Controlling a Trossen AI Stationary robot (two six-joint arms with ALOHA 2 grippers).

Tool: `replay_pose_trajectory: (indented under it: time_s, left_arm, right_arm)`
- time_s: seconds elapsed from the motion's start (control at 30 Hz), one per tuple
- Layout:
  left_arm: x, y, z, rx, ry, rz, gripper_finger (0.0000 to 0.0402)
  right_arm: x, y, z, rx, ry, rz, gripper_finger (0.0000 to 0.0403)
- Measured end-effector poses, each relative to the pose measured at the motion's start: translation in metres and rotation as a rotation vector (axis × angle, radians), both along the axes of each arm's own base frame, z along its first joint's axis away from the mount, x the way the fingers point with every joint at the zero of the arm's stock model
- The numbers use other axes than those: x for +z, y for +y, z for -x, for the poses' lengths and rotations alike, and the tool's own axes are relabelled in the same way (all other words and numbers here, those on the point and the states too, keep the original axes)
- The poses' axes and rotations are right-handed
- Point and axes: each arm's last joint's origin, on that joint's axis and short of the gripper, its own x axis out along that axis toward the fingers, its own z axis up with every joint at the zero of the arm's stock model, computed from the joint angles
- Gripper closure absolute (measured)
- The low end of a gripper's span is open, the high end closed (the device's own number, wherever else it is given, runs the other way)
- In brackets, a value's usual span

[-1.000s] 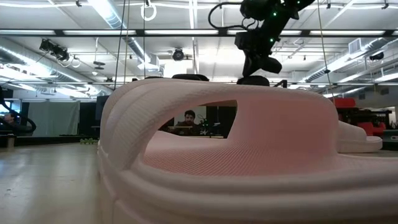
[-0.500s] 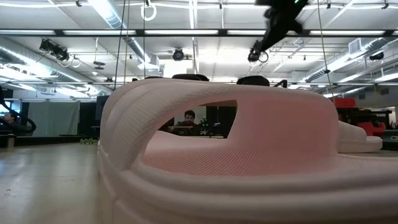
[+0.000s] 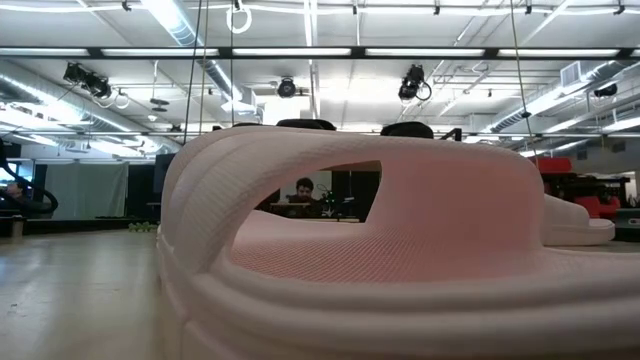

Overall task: Pick and place slides into the shelf
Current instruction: Put the black slide on the shelf

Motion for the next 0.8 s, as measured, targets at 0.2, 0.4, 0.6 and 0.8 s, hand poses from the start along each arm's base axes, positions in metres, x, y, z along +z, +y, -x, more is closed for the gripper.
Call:
replay_pose_trajectory:
  time_s: [0.2, 0.4, 0.6, 0.8]
  left_arm:
    - [-0.070, -0.017, -0.046, -0.213, -0.240, -0.064, 0.0334]
    - [-0.114, -0.012, -0.076, -0.429, -0.474, 0.083, 0.0284]
    - [-0.161, 0.000, -0.107, -0.379, -0.419, 0.130, 0.0245]
    - [-0.184, 0.003, -0.129, -0.325, -0.436, 0.167, 0.0230]
  right_arm:
    - [-0.024, 0.022, 0.012, -0.191, -0.130, 0.093, 0.0364]
    - [-0.030, 0.022, 0.017, -0.346, -0.320, 0.204, 0.0364]
    - [-0.036, 0.023, 0.017, -0.346, -0.245, 0.082, 0.0367]
    - [-0.050, 0.037, 0.028, -0.262, 0.184, -0.262, 0.0382]
